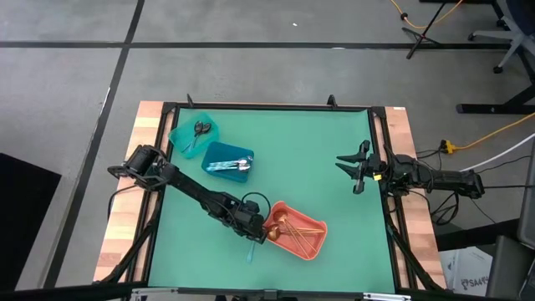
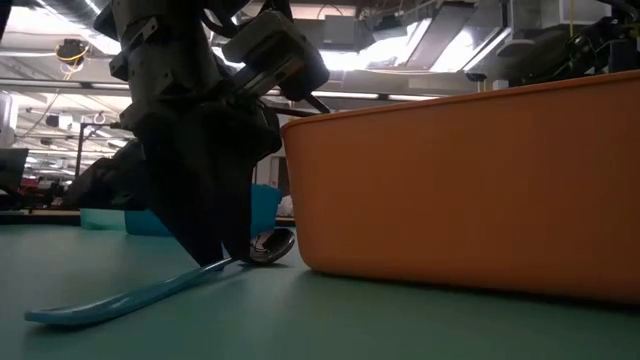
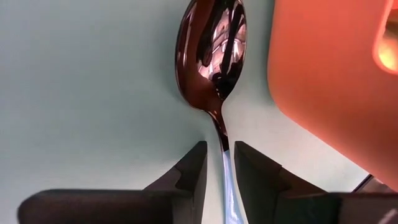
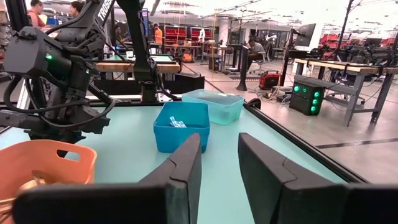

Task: Sort silverware by color (type)
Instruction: Put the blue spoon into the transparent green bin

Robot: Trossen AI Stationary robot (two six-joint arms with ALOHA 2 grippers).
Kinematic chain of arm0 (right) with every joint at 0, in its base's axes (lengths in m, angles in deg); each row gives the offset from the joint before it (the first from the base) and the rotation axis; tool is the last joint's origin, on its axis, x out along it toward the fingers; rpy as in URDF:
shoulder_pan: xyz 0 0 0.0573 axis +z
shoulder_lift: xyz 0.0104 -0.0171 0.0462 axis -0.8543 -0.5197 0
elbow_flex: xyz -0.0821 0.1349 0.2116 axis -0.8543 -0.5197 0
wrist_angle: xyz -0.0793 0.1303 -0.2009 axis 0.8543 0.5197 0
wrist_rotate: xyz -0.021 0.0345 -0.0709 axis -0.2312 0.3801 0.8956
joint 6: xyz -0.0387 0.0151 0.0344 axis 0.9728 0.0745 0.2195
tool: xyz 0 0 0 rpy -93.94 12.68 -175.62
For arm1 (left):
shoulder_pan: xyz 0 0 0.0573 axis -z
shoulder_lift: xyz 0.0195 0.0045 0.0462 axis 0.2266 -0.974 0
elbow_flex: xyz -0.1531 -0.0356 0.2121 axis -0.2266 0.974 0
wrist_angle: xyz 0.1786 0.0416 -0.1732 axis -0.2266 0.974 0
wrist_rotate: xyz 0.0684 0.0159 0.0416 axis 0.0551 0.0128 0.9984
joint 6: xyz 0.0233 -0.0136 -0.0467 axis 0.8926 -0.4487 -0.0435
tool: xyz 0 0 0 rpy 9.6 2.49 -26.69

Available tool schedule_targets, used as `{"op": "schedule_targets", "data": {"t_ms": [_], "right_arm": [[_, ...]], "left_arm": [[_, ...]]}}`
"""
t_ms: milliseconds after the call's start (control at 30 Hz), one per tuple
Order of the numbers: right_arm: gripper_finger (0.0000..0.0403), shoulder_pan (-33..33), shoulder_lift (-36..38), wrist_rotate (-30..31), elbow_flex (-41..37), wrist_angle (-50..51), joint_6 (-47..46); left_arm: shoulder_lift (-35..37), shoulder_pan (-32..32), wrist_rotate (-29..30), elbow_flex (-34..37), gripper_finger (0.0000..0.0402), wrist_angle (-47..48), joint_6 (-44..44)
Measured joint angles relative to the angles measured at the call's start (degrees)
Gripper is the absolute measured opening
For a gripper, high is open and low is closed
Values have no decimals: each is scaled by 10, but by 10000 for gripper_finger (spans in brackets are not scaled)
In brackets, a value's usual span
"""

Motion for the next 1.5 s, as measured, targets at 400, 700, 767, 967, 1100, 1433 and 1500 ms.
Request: {"op": "schedule_targets", "data": {"t_ms": [400, 700, 767, 967, 1100, 1433, 1500], "right_arm": [[97, 0, 0, 0, 0, 0, 0], [97, 0, 0, 0, 0, 0, 0], [97, 0, 0, 0, 0, 0, 0], [97, 0, 0, 0, 0, 0, 0], [97, 0, 0, 0, 0, 0, 0], [97, 0, 0, 0, 0, 0, 0], [97, 0, 0, 0, 0, 0, 0]], "left_arm": [[-2, 0, -11, 1, 52, -24, -4], [-2, 0, -12, 1, 48, -23, -4], [-2, 0, -12, 1, 43, -22, -4], [-2, 0, -11, 1, 14, -19, -4], [-2, 0, -10, 0, 5, -21, -4], [-1, 0, -9, 0, 4, -16, 0], [-1, 0, -9, 0, 4, -14, 0]]}}
